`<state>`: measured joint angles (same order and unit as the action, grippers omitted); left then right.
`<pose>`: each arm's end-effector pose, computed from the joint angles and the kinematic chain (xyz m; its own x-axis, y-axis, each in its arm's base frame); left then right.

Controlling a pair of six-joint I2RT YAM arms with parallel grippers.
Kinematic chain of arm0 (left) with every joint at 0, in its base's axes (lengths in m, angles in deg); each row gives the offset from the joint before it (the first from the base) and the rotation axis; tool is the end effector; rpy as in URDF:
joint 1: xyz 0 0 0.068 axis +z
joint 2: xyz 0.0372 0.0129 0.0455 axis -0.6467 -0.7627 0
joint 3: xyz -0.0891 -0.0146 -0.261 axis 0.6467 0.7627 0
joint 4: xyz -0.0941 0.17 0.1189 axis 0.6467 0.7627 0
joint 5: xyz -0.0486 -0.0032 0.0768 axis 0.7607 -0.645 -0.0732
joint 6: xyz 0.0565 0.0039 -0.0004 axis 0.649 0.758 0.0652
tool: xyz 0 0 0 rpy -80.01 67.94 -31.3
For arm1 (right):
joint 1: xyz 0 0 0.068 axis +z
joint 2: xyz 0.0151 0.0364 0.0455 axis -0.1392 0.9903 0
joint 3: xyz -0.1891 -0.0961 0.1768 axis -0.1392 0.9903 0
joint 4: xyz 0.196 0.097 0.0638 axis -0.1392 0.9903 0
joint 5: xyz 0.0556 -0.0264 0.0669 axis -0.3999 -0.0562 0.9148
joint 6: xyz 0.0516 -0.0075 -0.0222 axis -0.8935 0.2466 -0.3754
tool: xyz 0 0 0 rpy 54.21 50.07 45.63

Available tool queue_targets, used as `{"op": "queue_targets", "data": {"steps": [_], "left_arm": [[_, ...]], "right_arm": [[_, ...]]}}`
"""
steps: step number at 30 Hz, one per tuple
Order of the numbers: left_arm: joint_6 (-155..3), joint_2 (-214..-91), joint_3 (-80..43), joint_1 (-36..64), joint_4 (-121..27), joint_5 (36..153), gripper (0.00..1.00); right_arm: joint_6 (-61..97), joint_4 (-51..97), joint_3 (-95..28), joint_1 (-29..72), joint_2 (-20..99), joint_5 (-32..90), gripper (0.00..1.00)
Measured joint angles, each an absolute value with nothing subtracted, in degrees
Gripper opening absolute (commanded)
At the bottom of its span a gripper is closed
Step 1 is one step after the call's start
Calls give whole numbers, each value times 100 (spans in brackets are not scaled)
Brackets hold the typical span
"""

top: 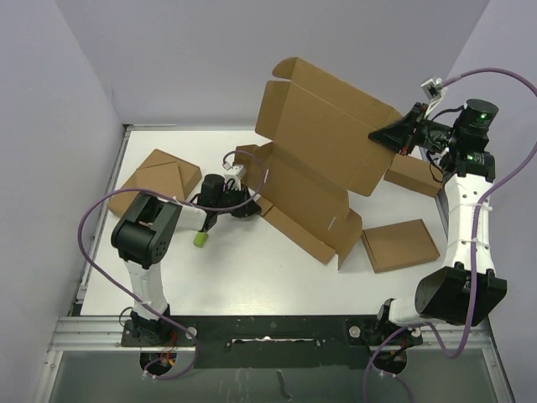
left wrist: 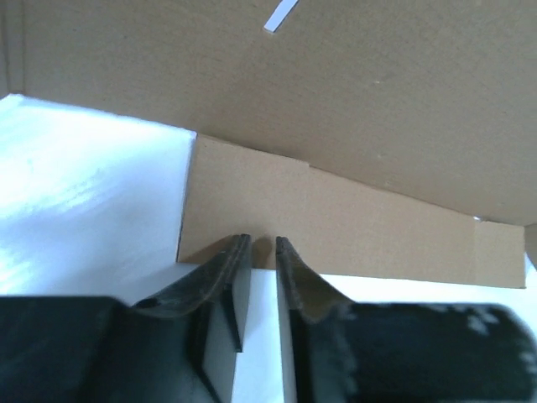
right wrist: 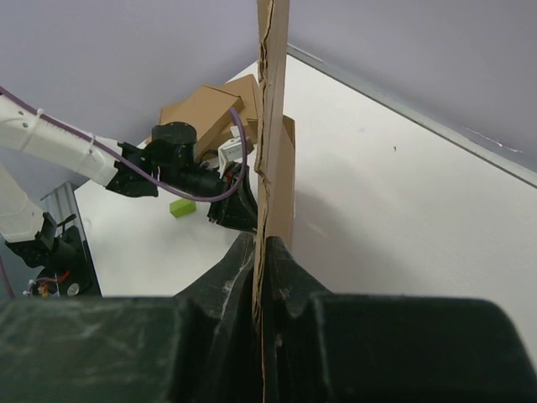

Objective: Fold the paper box

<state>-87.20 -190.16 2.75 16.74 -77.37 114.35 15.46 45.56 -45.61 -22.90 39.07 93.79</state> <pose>0.3307 -0.1644 0.1496 -0.7042 -0.0715 -0.7064 0.4899 0.6712 -0.5563 0.2588 -0.0298 0.4416 -0.3831 0.1541 -0.9108 -0.7562 0.5139 0.4050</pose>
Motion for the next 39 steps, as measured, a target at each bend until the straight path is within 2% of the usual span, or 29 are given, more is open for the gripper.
{"op": "queue_targets", "data": {"steps": [4, 8, 13, 16, 21, 29, 33, 36, 39], "left_arm": [[-8748, -18332, 599, 1705, -7407, 11304, 38], [-8744, -17022, 1075, 1875, -7254, 11300, 51], [-8849, -15591, 1346, 2630, -7144, 11313, 74], [-8894, -15167, 1344, 3134, -6985, 11144, 81], [-8709, -15250, 1191, 3353, -6729, 10924, 79], [-8300, -16550, 415, 3336, -7033, 11225, 76], [-8075, -16963, 233, 3287, -7131, 11413, 71], [-7928, -17267, 2, 3222, -7136, 11509, 57], [-7845, -17490, -142, 3148, -7144, 11610, 30]], "right_arm": [[1550, 4556, -4561, -2290, 3907, 9383, 0], [1570, 4559, -4561, -2290, 3907, 9407, 0], [1583, 4559, -4561, -2290, 3907, 9436, 0], [1561, 4550, -4561, -2290, 3907, 9471, 0], [1498, 4473, -4561, -2290, 3905, 9532, 0], [1476, 4421, -4561, -2250, 3874, 9615, 0], [1478, 4419, -4561, -2224, 3874, 9619, 0], [1476, 4421, -4561, -2209, 3874, 9619, 0], [1478, 4419, -4561, -2183, 3874, 9621, 0]]}}
